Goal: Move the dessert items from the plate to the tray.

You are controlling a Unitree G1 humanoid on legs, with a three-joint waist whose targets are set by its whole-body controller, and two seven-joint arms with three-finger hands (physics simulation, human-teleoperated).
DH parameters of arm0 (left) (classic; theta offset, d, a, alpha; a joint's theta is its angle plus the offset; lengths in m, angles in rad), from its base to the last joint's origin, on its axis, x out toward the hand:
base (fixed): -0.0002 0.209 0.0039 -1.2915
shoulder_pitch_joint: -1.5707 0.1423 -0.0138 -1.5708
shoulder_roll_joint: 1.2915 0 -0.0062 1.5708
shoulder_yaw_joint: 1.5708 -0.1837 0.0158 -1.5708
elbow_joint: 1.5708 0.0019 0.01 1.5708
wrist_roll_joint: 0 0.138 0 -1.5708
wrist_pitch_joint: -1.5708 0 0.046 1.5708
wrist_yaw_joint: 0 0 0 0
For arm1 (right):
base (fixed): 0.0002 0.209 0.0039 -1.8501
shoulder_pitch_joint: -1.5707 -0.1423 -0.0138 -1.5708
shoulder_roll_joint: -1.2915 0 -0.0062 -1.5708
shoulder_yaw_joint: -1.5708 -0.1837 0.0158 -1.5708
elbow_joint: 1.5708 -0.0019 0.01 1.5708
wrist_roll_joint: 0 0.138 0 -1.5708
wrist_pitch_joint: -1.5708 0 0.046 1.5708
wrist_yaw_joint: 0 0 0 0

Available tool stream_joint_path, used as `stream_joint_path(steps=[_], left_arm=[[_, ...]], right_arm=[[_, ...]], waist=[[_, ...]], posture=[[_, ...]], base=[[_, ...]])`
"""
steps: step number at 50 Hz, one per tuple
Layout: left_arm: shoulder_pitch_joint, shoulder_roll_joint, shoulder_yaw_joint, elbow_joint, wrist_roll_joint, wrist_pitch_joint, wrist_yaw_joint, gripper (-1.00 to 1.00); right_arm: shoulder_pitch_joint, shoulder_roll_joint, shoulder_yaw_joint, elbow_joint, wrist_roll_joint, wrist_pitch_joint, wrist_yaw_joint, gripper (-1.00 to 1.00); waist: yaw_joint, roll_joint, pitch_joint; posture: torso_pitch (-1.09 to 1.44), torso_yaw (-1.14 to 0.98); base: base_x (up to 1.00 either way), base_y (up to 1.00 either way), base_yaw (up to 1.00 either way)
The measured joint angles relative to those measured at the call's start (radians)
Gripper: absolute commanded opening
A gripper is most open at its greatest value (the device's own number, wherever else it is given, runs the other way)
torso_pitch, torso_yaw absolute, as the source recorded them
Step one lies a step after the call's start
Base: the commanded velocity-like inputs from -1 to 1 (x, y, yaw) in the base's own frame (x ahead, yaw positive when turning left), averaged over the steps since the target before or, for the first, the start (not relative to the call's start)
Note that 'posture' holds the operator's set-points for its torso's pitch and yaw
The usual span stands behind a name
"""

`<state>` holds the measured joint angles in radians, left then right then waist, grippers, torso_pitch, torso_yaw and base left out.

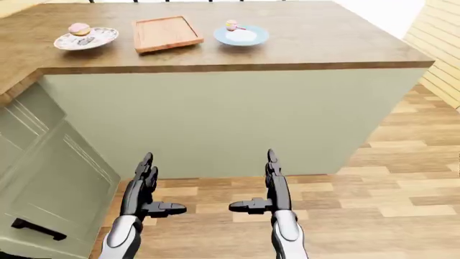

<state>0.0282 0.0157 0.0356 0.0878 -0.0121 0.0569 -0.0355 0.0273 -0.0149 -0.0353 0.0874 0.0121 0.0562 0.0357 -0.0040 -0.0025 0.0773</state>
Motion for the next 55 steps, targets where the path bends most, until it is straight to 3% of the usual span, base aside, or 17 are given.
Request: stream_joint_path(steps=[3,5,9,17,19,21,23,28,32,35,40,44,48,49,51,52,55], left_arm=[[-0.046,0.026,0.034,-0.132,-0.01,0.065,0.003,1.0],[-0.074,0.037,0.064,-0.211,-0.017,0.116,0.01,1.0],[-0.115,0.055,0.094,-0.273,-0.027,0.195,0.017,1.0],[-0.342,0.157,0.155,-0.339,-0.038,0.409,0.015,1.0],[-0.397,0.175,0.165,-0.338,-0.046,0.439,0.019,1.0],[-0.445,0.194,0.168,-0.336,-0.064,0.455,0.023,1.0],[-0.493,0.224,0.174,-0.333,-0.081,0.465,0.025,1.0],[-0.576,0.283,0.199,-0.339,-0.105,0.485,0.041,1.0],[-0.625,0.322,0.214,-0.276,-0.117,0.482,0.048,1.0],[-0.63,0.336,0.227,-0.228,-0.115,0.496,0.067,1.0],[-0.647,0.361,0.228,-0.295,-0.128,0.531,0.079,1.0],[-0.665,0.385,0.243,-0.322,-0.133,0.545,0.08,1.0],[-0.669,0.398,0.257,-0.33,-0.135,0.536,0.083,1.0],[-0.669,0.4,0.256,-0.33,-0.135,0.535,0.083,1.0],[-0.652,0.39,0.247,-0.324,-0.137,0.537,0.081,1.0],[-0.646,0.387,0.236,-0.312,-0.138,0.542,0.078,1.0],[-0.649,0.391,0.224,-0.307,-0.14,0.557,0.066,1.0]], right_arm=[[-0.067,-0.039,-0.029,-0.109,-0.038,0.029,-0.014,1.0],[-0.089,-0.052,-0.061,-0.182,-0.051,0.042,-0.016,1.0],[-0.105,-0.074,-0.097,-0.293,-0.061,0.119,0.004,1.0],[-0.306,-0.167,-0.176,-0.393,-0.05,0.311,0.038,1.0],[-0.378,-0.194,-0.196,-0.396,-0.033,0.335,0.029,1.0],[-0.429,-0.221,-0.205,-0.397,-0.018,0.334,0.014,1.0],[-0.47,-0.239,-0.198,-0.397,-0.012,0.34,0.004,1.0],[-0.545,-0.291,-0.199,-0.406,0.002,0.363,0.027,1.0],[-0.608,-0.324,-0.208,-0.329,0.002,0.377,0.039,1.0],[-0.642,-0.337,-0.176,-0.272,0.003,0.391,0.066,1.0],[-0.657,-0.339,-0.187,-0.306,0.02,0.401,0.074,1.0],[-0.687,-0.35,-0.18,-0.322,0.027,0.414,0.077,1.0],[-0.707,-0.351,-0.178,-0.333,0.025,0.415,0.08,1.0],[-0.711,-0.351,-0.178,-0.334,0.025,0.417,0.08,1.0],[-0.699,-0.348,-0.179,-0.33,0.024,0.423,0.079,1.0],[-0.688,-0.344,-0.179,-0.32,0.022,0.431,0.079,1.0],[-0.695,-0.343,-0.182,-0.302,0.02,0.46,0.074,1.0]], waist=[[0.008,-0.002,-0.046],[0.012,-0.01,-0.03],[0.011,-0.006,-0.062],[0.008,-0.003,-0.057],[0.002,0.005,-0.042],[-0.006,-0.01,-0.035],[-0.016,-0.023,-0.052],[-0.043,0.028,-0.047],[-0.035,0.095,-0.044],[-0.016,0.083,-0.028],[0.009,0.027,-0.028],[0.004,0.035,-0.042],[0.008,0.016,-0.05],[0.002,0.004,-0.045],[-0.009,0.028,-0.003],[-0.015,0.018,0.017],[-0.013,-0.029,-0.002]], posture=[[0.0,0.0],[0.0,0.0],[0.0,0.0],[0.0,0.0],[0.0,0.0],[0.0,0.0],[0.0,0.0],[0.0,0.0],[0.0,0.0],[0.0,0.0],[0.0,0.0],[0.0,0.0],[0.0,0.0],[0.0,0.0],[0.0,0.0],[0.0,0.0],[0.0,0.0]], base=[[0.0,0.0,0.0],[0.0,0.0,0.0],[0.0,0.0,0.0],[0.04,0.02,0.0],[0.48,0.38,0.0],[0.55,0.45,0.0],[0.54,0.45,0.0],[0.55,0.46,0.0],[0.55,0.46,0.0],[0.55,0.46,0.0],[0.55,0.33,0.0],[0.53,0.01,0.0],[0.53,0.0,0.0],[0.56,0.0,0.0],[0.55,0.0,0.0],[0.49,0.0,0.0],[0.05,0.0,0.0]])
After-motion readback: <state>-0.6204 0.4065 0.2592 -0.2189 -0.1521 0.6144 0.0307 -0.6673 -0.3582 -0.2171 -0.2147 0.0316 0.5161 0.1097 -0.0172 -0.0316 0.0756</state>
